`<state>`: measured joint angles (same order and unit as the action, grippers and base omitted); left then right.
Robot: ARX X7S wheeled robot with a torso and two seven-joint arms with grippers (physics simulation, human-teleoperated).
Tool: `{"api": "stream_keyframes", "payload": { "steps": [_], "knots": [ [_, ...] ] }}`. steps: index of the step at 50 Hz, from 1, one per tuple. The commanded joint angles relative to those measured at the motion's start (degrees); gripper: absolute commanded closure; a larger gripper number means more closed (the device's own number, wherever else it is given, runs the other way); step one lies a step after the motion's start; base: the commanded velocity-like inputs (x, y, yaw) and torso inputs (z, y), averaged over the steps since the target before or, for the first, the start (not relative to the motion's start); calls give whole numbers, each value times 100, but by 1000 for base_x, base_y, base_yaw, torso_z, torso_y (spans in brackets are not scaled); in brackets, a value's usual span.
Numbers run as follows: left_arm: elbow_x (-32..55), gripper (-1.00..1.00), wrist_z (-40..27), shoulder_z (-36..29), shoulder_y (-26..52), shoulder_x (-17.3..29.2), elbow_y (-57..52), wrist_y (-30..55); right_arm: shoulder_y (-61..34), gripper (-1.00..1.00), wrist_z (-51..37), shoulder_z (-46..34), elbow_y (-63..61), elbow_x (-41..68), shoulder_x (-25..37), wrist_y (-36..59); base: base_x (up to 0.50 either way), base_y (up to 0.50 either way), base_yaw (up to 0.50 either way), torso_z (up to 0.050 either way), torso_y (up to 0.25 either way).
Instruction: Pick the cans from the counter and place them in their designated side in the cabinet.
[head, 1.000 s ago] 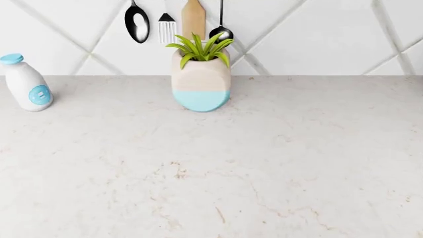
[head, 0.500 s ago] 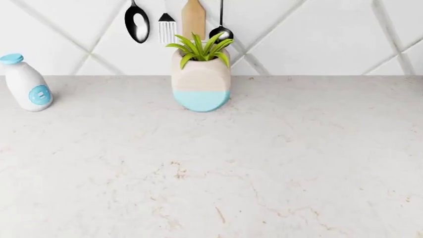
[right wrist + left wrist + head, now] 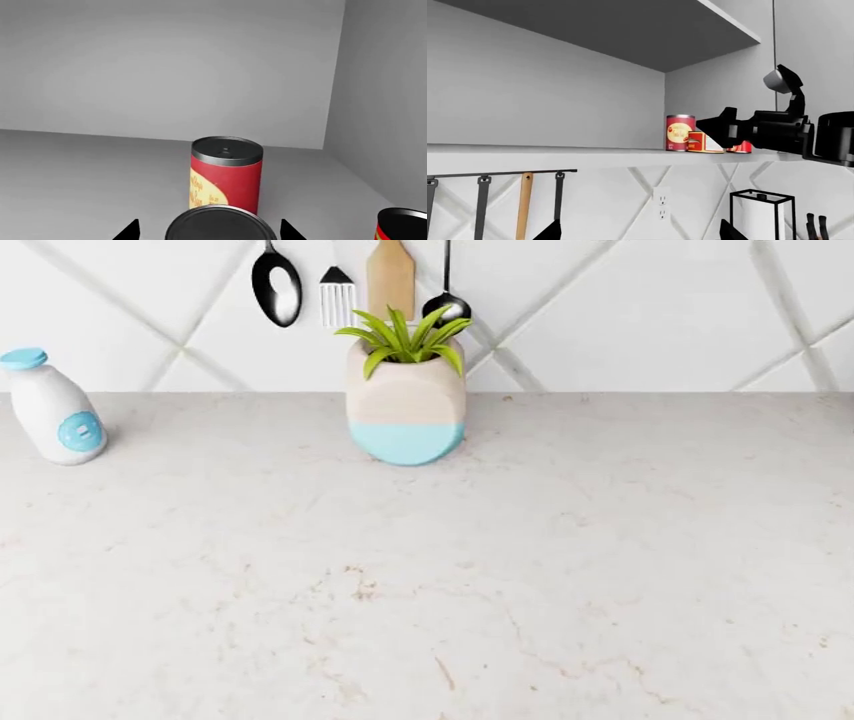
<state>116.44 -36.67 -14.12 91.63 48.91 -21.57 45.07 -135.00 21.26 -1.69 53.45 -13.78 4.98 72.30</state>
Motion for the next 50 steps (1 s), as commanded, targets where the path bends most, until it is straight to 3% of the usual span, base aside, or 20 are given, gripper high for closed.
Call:
{"api": "stream_keyframes", "payload": {
  "steps": [1, 10, 11, 13, 26, 36, 41, 45, 50],
  "knots": [
    [-16, -100, 26, 9, -35, 9, -7, -16, 0, -100, 0, 0, 0, 0, 0, 0, 0, 0, 0, 0, 0],
    [-39, -100, 40, 64, -115, 40, -56, -67, 0, -100, 0, 0, 0, 0, 0, 0, -1, 0, 0, 0, 0],
    [-44, -100, 43, 66, -123, 39, -58, -71, 0, -100, 525, 95, -859, 220, 749, -671, 0, 0, 0, 0, 0],
    [-49, -100, 46, 64, -122, 36, -56, -73, 0, -100, 439, 107, -2412, 398, 776, -693, 0, 0, 0, 0, 5],
    [-30, -100, 15, 65, -120, 41, -83, -94, 0, -100, -283, 171, -3405, 1410, 1031, -485, 0, 0, 0, 0, 0],
    [-60, -100, 56, 106, -195, 46, -118, -139, 0, -100, 283, 132, -4016, 975, 1070, 282, 0, 0, 0, 0, 0],
    [-38, -100, 41, 130, -207, 75, -142, -155, 0, -100, 436, 171, -4812, 1124, 1198, 1110, 0, 0, 0, 0, 0],
    [-19, -100, 25, 132, -186, 84, -150, -157, 0, -100, -160, 312, -5451, 2098, 1520, 1768, 0, 0, 0, 0, 0],
    [-22, -100, 24, 142, -212, 87, -168, -174, 0, -100, -3309, 375, -5501, 5901, 2410, 1766, 0, 0, 0, 0, 0]
  ]
}}
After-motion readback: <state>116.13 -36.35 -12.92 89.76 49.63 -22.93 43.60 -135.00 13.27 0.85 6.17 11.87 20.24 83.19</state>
